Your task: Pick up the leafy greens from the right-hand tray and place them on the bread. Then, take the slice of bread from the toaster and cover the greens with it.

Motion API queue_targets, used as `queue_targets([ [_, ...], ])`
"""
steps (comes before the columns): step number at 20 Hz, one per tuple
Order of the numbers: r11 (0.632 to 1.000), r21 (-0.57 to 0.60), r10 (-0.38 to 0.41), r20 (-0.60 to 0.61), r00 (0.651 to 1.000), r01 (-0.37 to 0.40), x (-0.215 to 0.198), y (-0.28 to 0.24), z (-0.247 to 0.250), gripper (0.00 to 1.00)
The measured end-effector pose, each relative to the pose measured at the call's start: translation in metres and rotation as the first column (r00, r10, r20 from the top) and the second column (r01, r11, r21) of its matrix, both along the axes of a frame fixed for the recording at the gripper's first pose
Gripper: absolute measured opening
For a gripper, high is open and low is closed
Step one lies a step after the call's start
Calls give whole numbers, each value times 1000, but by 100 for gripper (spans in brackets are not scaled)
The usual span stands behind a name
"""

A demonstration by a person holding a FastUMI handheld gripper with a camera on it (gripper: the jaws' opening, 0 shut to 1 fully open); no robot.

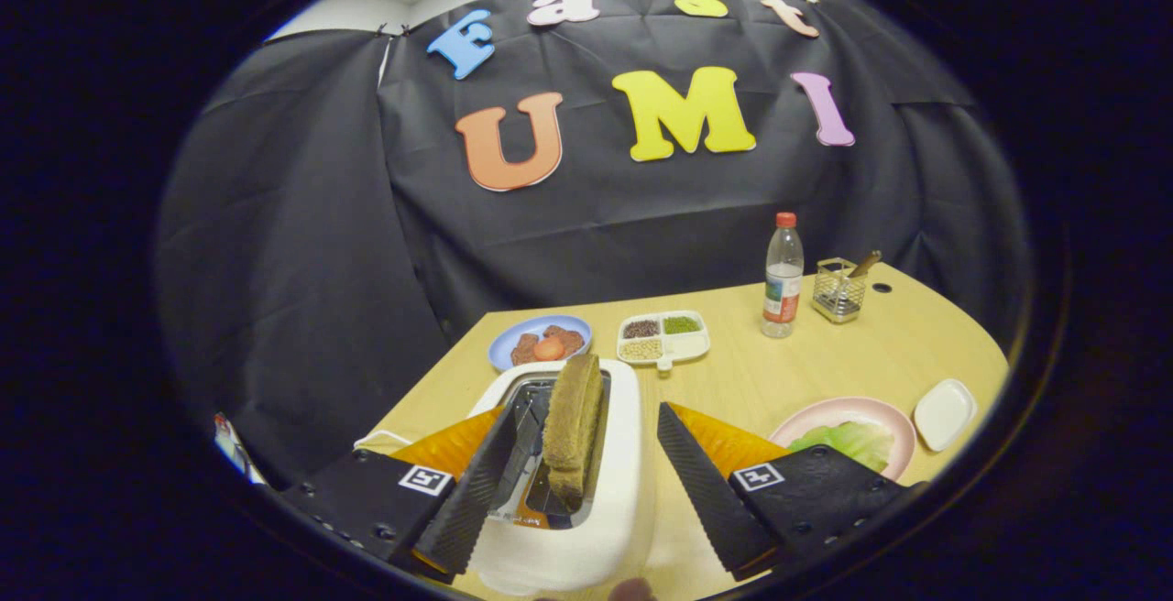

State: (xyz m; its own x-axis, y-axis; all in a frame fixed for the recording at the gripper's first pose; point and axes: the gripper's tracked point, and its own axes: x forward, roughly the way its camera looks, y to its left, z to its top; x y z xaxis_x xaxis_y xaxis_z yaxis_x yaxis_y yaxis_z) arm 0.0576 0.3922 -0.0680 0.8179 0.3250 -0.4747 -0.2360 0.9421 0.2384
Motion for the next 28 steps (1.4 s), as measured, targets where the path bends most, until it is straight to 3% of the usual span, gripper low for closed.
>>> queue_targets([
  [1, 1000, -3, -4, -14, 1000, 4, 3, 2, -4, 94],
  [8, 997, -47, -58, -64, 996, 55, 19, -5, -14, 58],
  [12, 994, -95, -58, -56, 997, 53, 20, -4, -15, 44],
  [15, 994, -98, -53, -40, 998, 49, 17, -7, -7, 44],
  [16, 998, -63, -24, -2, 1000, 24, 23, 0, -1, 35],
  [18, 999, -49, -6, -14, 1000, 5, 18, 2, 9, 6],
  [28, 998, -7, 65, 31, 997, -65, 9, 8, 34, 6],
])
